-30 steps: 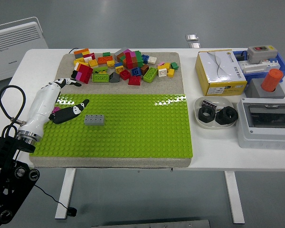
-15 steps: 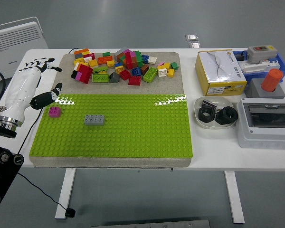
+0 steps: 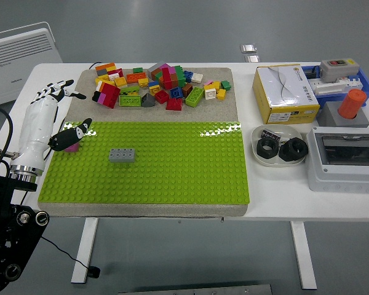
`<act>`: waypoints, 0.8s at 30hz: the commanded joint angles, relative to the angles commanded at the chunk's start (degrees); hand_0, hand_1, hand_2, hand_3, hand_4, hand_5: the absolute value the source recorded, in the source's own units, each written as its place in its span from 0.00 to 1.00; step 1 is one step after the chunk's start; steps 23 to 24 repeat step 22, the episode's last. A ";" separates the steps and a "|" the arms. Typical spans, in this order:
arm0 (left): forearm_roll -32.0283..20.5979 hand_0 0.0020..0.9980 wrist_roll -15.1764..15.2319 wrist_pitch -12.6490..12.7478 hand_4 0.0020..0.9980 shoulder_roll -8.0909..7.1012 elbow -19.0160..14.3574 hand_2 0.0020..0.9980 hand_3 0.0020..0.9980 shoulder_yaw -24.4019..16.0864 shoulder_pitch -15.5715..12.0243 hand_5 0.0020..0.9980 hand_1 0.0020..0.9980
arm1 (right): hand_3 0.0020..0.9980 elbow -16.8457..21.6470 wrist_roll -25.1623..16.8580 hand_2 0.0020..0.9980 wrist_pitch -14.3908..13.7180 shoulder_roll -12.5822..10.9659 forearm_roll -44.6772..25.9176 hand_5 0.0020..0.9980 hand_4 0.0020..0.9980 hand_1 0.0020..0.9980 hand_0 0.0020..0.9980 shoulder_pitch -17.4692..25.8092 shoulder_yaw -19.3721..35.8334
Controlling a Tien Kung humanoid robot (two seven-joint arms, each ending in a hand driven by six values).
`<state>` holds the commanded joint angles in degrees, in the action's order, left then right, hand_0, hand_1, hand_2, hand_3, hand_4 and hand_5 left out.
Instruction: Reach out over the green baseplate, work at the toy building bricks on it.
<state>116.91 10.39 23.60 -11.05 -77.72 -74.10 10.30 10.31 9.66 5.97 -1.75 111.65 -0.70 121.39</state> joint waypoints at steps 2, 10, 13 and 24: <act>-0.47 0.98 0.02 0.11 0.84 0.18 0.06 0.88 0.56 0.41 -0.22 0.00 0.94 | 0.81 0.00 -0.02 0.72 0.03 0.03 0.32 1.00 0.89 0.60 0.59 -0.01 0.22; -1.49 0.95 0.17 0.36 0.84 1.03 0.29 0.87 0.56 1.98 -0.86 0.00 0.85 | 0.80 0.00 -0.01 0.72 0.05 0.02 0.64 1.00 0.88 0.60 0.59 0.03 0.31; 2.29 0.60 -1.82 -0.62 0.89 0.84 0.08 0.80 0.72 2.10 -0.75 0.00 0.46 | 0.81 0.00 0.00 0.72 0.05 0.03 0.60 1.00 0.88 0.60 0.59 0.03 0.30; 13.09 0.50 -4.34 3.72 0.93 -2.30 -1.73 0.28 0.63 1.02 0.25 0.00 0.21 | 0.81 0.00 -0.10 0.72 0.09 -0.21 0.64 1.00 0.88 0.60 0.59 0.05 0.27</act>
